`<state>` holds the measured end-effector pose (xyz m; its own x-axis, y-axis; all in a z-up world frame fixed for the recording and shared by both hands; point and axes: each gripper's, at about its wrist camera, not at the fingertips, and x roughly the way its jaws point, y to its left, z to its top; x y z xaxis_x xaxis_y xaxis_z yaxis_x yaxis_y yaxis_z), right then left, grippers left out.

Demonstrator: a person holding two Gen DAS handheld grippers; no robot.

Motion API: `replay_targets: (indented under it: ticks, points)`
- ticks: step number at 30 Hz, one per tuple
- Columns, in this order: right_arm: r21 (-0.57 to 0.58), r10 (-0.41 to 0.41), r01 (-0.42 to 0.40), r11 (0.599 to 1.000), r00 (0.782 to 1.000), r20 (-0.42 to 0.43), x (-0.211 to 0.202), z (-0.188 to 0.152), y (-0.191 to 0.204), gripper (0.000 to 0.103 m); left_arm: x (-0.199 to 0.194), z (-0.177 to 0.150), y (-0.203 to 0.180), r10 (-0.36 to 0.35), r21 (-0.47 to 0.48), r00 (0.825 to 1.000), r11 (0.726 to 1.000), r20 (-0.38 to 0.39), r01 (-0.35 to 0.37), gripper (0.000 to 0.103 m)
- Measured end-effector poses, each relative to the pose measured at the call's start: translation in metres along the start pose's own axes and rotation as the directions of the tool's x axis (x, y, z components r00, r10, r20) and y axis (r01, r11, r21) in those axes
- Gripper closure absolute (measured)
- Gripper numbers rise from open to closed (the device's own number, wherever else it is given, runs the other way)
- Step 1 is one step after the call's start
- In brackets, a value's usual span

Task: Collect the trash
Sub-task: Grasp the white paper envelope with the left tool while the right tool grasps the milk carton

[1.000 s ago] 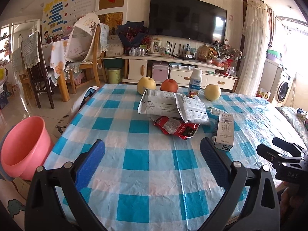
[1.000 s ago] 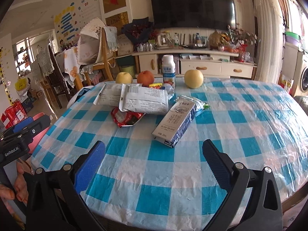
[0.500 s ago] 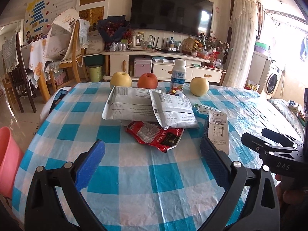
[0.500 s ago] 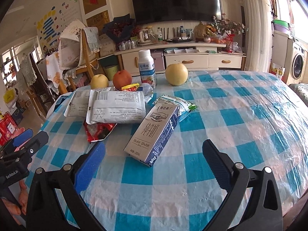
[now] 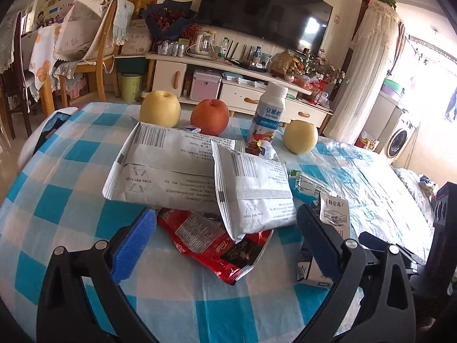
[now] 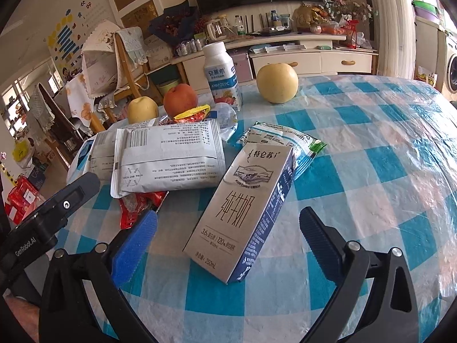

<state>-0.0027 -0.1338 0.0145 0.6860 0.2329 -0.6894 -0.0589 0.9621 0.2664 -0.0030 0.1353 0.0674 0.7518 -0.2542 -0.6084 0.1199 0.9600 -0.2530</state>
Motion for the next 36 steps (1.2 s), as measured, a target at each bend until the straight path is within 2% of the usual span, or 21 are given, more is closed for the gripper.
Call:
replay_targets:
  ticks: [8, 15, 16, 17, 19, 20, 22, 25, 27, 29, 30, 32, 36]
  points:
    - [-0.022, -0.005, 0.004, 1.0, 0.999, -0.032, 0.029, 0.008, 0.004, 0.005, 0.034, 0.006, -0.001, -0.08, -0.054, 0.995, 0.996, -0.068, 0.076, 0.006]
    - [0.002, -0.015, 0.015, 1.0, 0.997, -0.078, 0.05, 0.009, -0.002, 0.006, 0.04, 0.006, -0.012, -0.147, -0.066, 0.987, 0.988, -0.07, 0.142, 0.014]
    - [0.011, -0.012, 0.013, 1.0, 0.996, -0.083, 0.052, 0.009, -0.003, 0.007, 0.041, 0.005, -0.013, -0.15, -0.065, 0.986, 0.987, -0.073, 0.146, 0.02]
    - [0.019, -0.015, 0.017, 1.0, 0.996, -0.089, 0.053, 0.009, -0.006, 0.013, 0.041, 0.003, -0.015, -0.16, -0.066, 0.984, 0.986, -0.081, 0.154, 0.029]
    - [0.042, -0.027, 0.031, 0.999, 0.994, -0.108, 0.055, 0.01, -0.012, 0.023, 0.042, 0.003, -0.016, -0.191, -0.081, 0.977, 0.98, -0.099, 0.184, 0.034]
    - [0.055, -0.02, 0.026, 0.998, 0.994, -0.107, 0.054, 0.01, -0.016, 0.025, 0.043, 0.001, -0.017, -0.213, -0.092, 0.971, 0.975, -0.105, 0.204, 0.038]
    - [0.057, -0.055, 0.061, 0.997, 0.992, -0.111, 0.053, 0.011, -0.019, 0.025, 0.042, 0.0, -0.018, -0.247, -0.107, 0.963, 0.966, -0.109, 0.236, 0.041]
    - [0.07, -0.111, 0.118, 0.991, 0.989, -0.096, 0.046, 0.012, -0.028, 0.025, 0.045, -0.001, -0.02, -0.234, -0.093, 0.966, 0.97, -0.113, 0.224, 0.041]
    - [0.061, -0.134, 0.139, 0.988, 0.987, -0.089, 0.043, 0.012, -0.029, 0.024, 0.053, -0.004, -0.021, -0.22, -0.106, 0.967, 0.973, -0.129, 0.207, 0.046]
    - [0.048, -0.149, 0.153, 0.987, 0.985, -0.086, 0.042, 0.011, -0.028, 0.022, 0.061, -0.007, -0.021, -0.214, -0.121, 0.965, 0.973, -0.15, 0.197, 0.061]
    - [0.041, -0.153, 0.157, 0.987, 0.984, -0.089, 0.043, 0.01, -0.027, 0.022, 0.064, -0.009, -0.023, -0.213, -0.126, 0.965, 0.973, -0.155, 0.195, 0.065]
    - [0.032, -0.151, 0.154, 0.987, 0.984, -0.095, 0.046, 0.01, -0.025, 0.018, 0.066, -0.01, -0.025, -0.221, -0.13, 0.964, 0.971, -0.148, 0.202, 0.072]
    - [0.026, -0.153, 0.157, 0.987, 0.983, -0.1, 0.048, 0.01, -0.025, 0.017, 0.06, -0.008, -0.028, -0.23, -0.123, 0.964, 0.969, -0.131, 0.214, 0.079]
